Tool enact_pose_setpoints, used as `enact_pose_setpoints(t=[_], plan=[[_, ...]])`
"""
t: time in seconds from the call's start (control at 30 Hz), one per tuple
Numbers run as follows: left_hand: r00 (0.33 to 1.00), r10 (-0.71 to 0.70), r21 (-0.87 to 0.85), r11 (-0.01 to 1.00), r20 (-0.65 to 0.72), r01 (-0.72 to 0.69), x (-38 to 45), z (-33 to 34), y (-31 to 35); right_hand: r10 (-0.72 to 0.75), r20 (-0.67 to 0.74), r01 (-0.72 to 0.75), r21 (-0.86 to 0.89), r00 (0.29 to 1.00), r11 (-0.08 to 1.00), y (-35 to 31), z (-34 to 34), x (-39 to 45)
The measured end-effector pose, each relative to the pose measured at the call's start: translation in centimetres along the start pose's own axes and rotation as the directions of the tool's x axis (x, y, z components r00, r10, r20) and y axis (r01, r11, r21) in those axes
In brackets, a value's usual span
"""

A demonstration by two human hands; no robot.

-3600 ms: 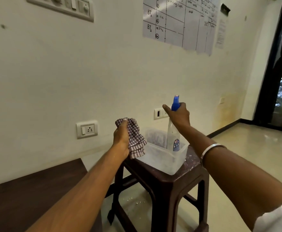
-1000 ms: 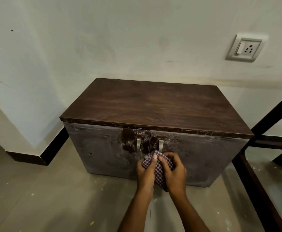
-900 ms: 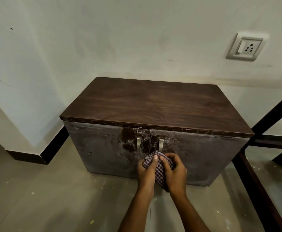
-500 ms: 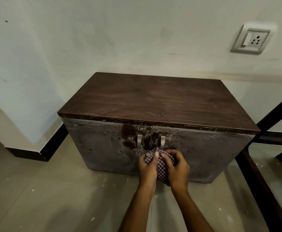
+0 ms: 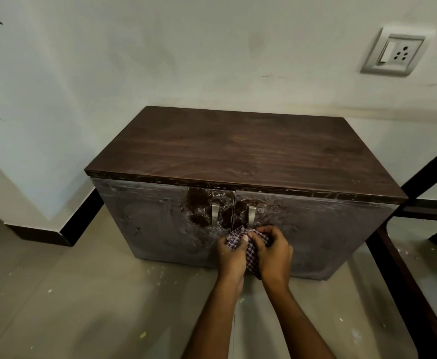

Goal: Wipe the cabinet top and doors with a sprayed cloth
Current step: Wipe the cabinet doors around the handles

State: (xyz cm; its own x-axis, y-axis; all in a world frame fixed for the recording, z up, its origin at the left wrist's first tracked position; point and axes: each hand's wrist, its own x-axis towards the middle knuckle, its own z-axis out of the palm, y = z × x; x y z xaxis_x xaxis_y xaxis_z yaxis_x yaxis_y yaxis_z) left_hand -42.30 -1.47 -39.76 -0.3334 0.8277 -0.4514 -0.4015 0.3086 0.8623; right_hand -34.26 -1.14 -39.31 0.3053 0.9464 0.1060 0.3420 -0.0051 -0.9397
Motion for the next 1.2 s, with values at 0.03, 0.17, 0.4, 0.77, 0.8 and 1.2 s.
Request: enact_pose_setpoints(t=[0.03,0.17,0.4,0.77,0.8,1.2], plan=[[1.000,-0.010,0.006,1.000,-0.004,0.010,0.1,0.1,0.1,0.010,-0.006,-0.010,-0.004,1.000,1.000,-0.1,0.1,0.0],[0.998,-0.052,0.011,0.999,-0.031,0.052,-0.2,0.1,0.4,0.042,-0.020,-0.042,-0.024,0.999,0.999,-0.3,0.1,-0.4],[0.998,-0.033,-0.171,0.985,0.045,0.040,-2.1,-0.8,1.1,-0.010,0.009,0.009,0.084,1.000,0.996,-2.0,-1.4,-1.6],[0.995,0.098,-0.259,0.962,0.017,-0.090,-4.5,1.4,5.3,-0.048,-0.045,0.056,0.205,0.998,0.977,-6.9,-2.6,-0.2],[0.996,0.094,-0.235,0.968,-0.011,-0.094,-4.4,1.7,5.6,-0.031,-0.058,0.043,0.207,0.998,0.977,-7.2,-2.6,0.0],[0.903,0.360,-0.107,0.914,-0.234,-0.392,-4.5,0.7,6.4,-0.072,-0.090,0.086,0.159,0.993,0.984,-8.9,-0.1,-2.3]])
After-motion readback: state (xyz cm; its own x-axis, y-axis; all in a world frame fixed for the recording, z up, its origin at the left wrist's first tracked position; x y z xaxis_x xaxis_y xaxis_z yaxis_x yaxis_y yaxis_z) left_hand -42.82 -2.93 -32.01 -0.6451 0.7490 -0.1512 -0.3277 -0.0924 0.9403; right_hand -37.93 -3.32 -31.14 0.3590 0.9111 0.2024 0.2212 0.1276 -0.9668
